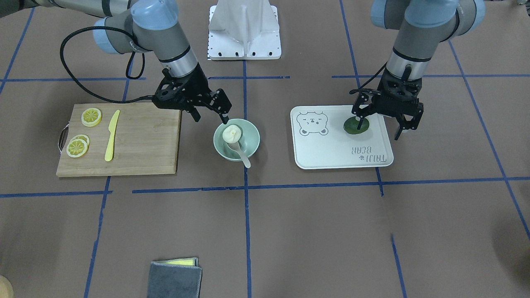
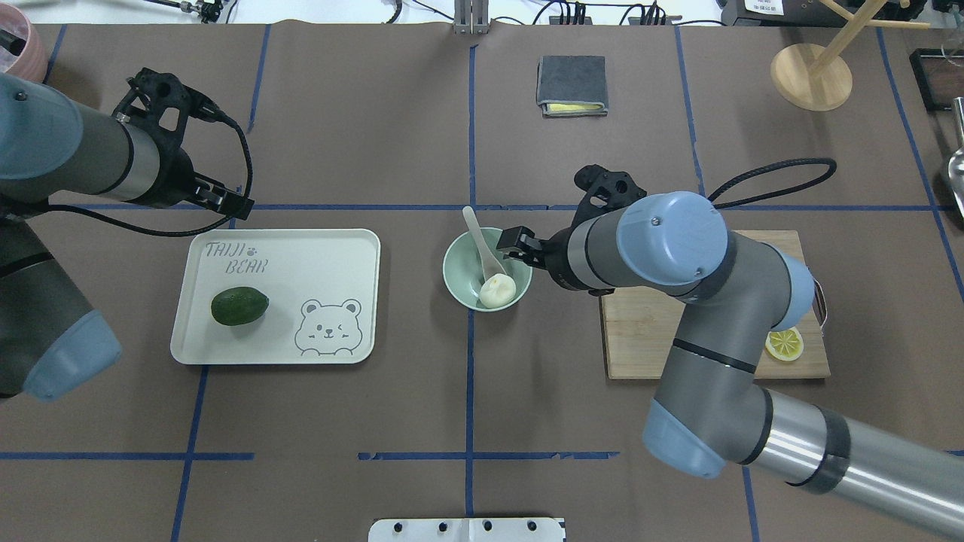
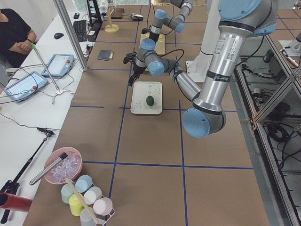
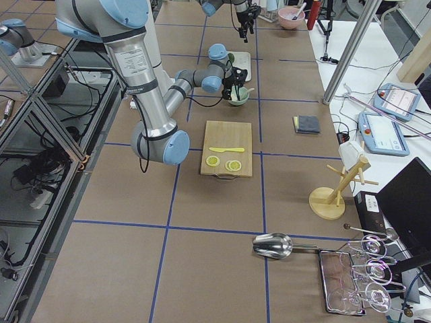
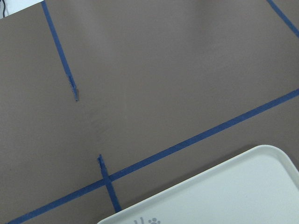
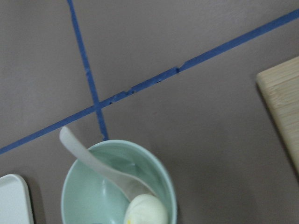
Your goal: Put spoon and bun in bowl
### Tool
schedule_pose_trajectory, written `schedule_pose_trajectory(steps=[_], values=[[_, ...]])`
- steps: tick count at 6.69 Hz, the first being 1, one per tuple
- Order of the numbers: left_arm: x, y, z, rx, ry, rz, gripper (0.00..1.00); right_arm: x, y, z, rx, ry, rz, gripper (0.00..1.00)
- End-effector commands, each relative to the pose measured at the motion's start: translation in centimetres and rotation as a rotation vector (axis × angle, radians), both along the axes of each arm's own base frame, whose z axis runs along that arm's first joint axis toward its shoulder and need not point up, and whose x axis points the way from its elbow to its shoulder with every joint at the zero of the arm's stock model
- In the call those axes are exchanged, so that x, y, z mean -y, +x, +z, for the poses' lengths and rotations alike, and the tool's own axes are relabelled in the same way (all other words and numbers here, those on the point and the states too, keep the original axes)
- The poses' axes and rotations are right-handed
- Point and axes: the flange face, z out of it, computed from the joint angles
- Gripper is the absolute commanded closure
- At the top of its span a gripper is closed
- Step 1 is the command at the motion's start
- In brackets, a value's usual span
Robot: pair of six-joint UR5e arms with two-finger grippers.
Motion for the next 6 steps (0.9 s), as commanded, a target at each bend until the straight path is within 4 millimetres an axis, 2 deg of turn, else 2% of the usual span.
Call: schedule_pose_trajectory(steps=[1,2,3,4,5,6], values=[[1.3,-5.5,4.4,0.075,0.024,0.072,0.02,0.6,9.2,7.2,-0.080,0.010,-0.071,0.00],[3.5,-11.3,6.7,0.074,0.033,0.124,0.01,0.9,13.7,11.4,-0.146,0.057,-0.133,0.00],[6.1,-18.0,9.9,0.059,0.038,0.173,0.01,2.0,19.5,15.4,-0.186,0.080,-0.178,0.00],[6.7,-23.5,14.5,0.081,0.069,0.242,0.01,2.8,25.9,17.9,-0.175,0.102,-0.225,0.00],[7.4,-28.4,17.3,0.104,0.092,0.251,0.01,2.7,33.1,21.3,-0.155,0.128,-0.266,0.00],[7.6,-32.8,20.0,0.118,0.050,0.203,0.01,1.3,39.1,25.7,-0.163,0.154,-0.291,0.00]])
